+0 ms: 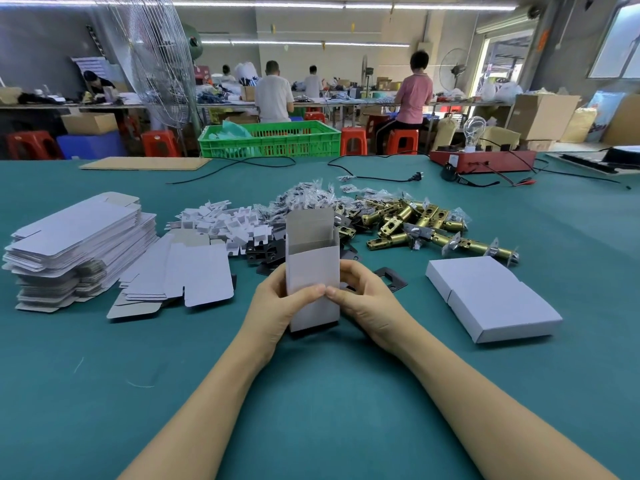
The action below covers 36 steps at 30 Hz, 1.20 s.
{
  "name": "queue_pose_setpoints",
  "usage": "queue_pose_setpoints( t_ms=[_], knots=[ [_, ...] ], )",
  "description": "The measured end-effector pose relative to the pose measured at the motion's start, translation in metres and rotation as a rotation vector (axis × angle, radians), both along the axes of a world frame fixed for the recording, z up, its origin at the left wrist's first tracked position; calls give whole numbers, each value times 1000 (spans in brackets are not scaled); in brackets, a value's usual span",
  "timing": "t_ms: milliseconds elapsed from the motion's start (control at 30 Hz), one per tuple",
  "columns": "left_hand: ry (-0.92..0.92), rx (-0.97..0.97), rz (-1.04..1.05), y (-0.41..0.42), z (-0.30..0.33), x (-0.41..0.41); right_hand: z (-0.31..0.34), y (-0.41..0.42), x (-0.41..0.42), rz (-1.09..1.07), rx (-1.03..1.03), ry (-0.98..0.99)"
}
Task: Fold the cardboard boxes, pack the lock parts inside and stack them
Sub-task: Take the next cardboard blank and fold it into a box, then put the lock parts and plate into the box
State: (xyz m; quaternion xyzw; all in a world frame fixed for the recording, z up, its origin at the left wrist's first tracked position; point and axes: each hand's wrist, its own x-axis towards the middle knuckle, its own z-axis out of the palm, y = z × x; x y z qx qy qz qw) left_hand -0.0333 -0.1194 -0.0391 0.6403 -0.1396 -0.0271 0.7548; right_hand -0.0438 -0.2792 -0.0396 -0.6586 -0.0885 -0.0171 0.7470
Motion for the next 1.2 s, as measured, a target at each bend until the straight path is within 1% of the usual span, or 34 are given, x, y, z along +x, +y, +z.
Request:
queue_pose_setpoints(
  t_ms=[67,167,400,433,533,600,733,800,833,900,933,1000,1033,1100,1167,1200],
  knots=[
    [-8,31,60,0,-1,0,0,0,0,1,-43,-22],
    [-3,42,96,1,0,1,0,0,0,1,-84,-30],
    [-21,54,104,-1,-1,3,1,-5,1,-19,-129,-15],
    [-20,51,110,-1,-1,3,2,-6,1,-27,-112,2],
    [-7,45,144,0,-3,7,9,-12,3,-62,47,82],
    [4,32,165,0,-6,11,18,-22,6,-160,55,92],
    [30,-5,158,1,-8,15,32,-55,17,-426,87,101],
    [42,-27,155,1,-8,16,33,-70,27,-540,57,146],
    [44,-27,154,1,-9,16,33,-76,34,-591,12,170],
    [43,-25,147,1,-9,17,31,-85,52,-674,-146,179],
    [42,-28,143,1,-9,17,30,-88,61,-700,-258,167],
    [40,-36,138,1,-10,17,29,-93,80,-731,-579,114],
    [36,-37,133,1,-10,17,29,-94,89,-731,-748,69],
    [27,-40,123,1,-10,18,30,-93,106,-680,-989,-4],
    [26,-49,119,1,-10,19,28,-90,120,-582,-1194,6],
    [26,-52,118,1,-10,20,26,-88,126,-544,-1294,41]
  ],
)
